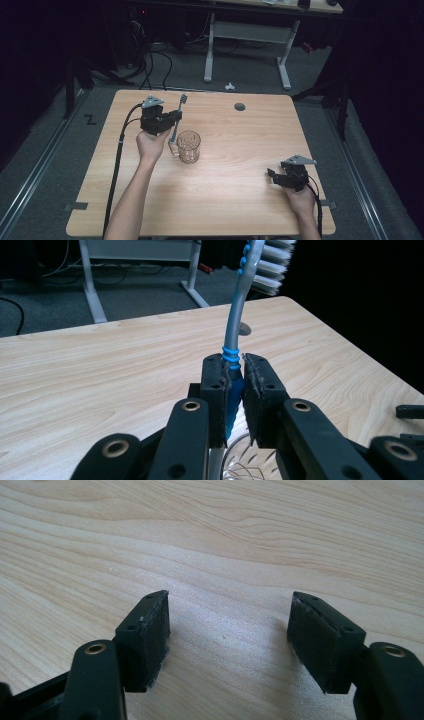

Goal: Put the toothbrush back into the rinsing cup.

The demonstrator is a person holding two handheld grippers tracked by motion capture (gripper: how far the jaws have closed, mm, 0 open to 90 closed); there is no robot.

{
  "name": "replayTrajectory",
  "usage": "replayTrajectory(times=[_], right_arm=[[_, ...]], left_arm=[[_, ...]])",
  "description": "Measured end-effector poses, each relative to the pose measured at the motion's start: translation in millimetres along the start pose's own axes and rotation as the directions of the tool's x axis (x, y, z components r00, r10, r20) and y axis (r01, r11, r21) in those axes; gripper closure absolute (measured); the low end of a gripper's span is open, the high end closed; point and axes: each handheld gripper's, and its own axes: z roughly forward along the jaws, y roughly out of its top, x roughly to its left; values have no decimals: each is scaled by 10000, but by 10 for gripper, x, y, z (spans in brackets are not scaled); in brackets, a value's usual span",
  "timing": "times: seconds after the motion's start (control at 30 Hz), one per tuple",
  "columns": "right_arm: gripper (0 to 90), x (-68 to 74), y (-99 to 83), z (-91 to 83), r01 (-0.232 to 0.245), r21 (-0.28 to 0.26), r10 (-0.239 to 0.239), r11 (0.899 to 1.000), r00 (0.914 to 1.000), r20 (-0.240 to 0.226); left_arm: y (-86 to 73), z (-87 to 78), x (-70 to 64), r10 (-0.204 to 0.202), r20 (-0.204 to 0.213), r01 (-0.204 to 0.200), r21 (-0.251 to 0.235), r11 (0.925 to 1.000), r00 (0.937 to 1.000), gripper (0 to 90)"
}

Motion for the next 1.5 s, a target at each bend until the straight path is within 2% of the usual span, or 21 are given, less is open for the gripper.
replayTrajectory(times=[1.1, 1.5], right_arm=[[339, 0, 0, 0, 3, 0, -3, 10000, 10000, 1], [339, 0, 0, 0, 0, -1, 0, 10000, 10000, 2]], left_arm=[[-10, -146, -58, 454, -191, -449, 297, 9986, 9988, 800], [-52, -214, -28, 317, -260, -310, 255, 9992, 9992, 798]])
